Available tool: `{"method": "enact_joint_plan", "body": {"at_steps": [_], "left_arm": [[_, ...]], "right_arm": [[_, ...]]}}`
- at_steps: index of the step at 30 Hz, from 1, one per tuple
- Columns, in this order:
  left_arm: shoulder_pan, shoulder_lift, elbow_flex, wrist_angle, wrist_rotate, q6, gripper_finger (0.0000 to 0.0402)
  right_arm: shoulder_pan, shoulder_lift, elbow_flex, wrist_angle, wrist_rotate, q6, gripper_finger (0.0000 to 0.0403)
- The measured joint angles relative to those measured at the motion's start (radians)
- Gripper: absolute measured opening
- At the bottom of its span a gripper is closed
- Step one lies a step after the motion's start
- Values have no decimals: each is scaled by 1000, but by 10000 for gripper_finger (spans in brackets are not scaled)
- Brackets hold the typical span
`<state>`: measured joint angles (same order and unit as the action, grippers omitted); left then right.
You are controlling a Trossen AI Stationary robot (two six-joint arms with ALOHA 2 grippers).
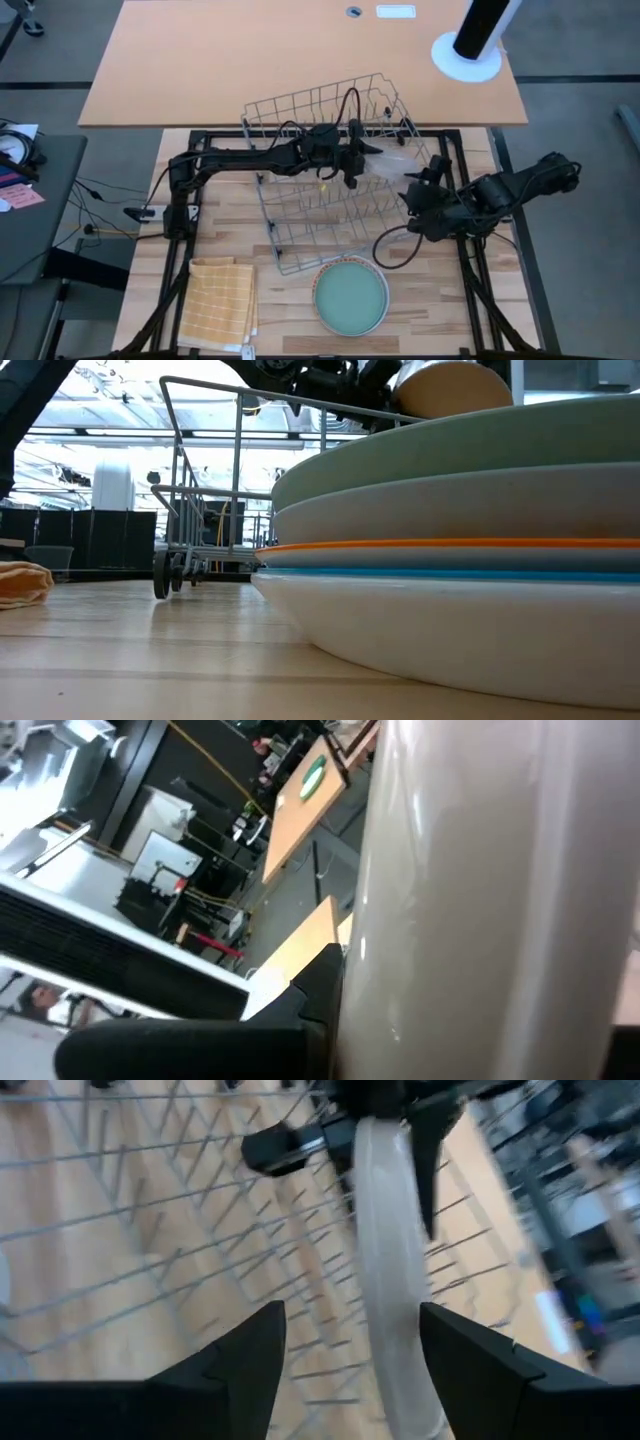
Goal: Sort dishes
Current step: Put the light brown plate in the dish rack
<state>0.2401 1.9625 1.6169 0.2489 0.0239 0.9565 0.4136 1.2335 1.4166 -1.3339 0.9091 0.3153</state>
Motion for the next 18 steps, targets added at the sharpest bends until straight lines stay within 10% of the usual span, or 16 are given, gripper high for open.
{"method": "enact_joint_plan", "body": {"at_steps": [18], "left_arm": [[-121,-2,1,87,-226,-72,38]], "right_arm": [[-3,0,0,-41,209,-171,64]]}}
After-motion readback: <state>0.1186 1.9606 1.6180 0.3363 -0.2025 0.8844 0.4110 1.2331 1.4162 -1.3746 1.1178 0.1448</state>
